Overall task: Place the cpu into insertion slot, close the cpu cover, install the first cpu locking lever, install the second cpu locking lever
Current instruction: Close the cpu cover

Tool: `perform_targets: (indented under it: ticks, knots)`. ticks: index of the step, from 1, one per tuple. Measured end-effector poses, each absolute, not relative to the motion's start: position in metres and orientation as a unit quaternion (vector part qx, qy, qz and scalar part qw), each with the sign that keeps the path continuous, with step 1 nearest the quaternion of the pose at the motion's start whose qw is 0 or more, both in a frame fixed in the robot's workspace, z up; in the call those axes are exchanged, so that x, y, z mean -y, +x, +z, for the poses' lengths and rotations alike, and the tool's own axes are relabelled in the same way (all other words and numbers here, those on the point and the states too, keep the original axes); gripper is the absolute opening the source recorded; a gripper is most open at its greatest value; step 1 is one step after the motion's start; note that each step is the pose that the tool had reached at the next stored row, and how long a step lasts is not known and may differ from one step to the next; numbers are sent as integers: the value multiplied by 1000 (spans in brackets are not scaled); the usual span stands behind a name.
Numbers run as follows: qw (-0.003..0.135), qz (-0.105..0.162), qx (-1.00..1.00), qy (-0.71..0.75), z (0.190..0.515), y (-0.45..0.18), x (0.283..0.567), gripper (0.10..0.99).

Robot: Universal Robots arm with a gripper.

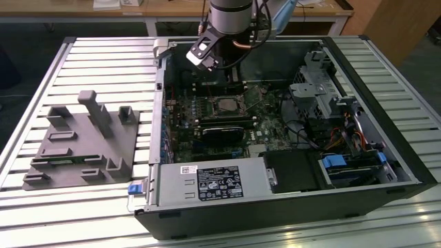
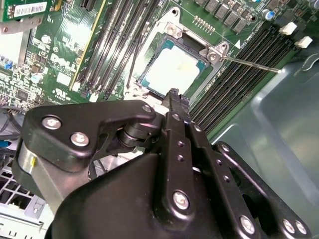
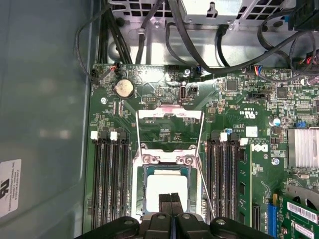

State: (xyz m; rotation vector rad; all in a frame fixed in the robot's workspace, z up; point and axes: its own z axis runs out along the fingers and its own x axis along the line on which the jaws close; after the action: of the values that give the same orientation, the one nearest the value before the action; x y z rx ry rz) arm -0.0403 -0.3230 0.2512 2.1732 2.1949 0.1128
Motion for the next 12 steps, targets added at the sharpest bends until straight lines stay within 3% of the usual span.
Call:
perform_targets:
  ticks: [12]
  knots:
    - [25, 37, -710, 703, 251, -30, 323, 106]
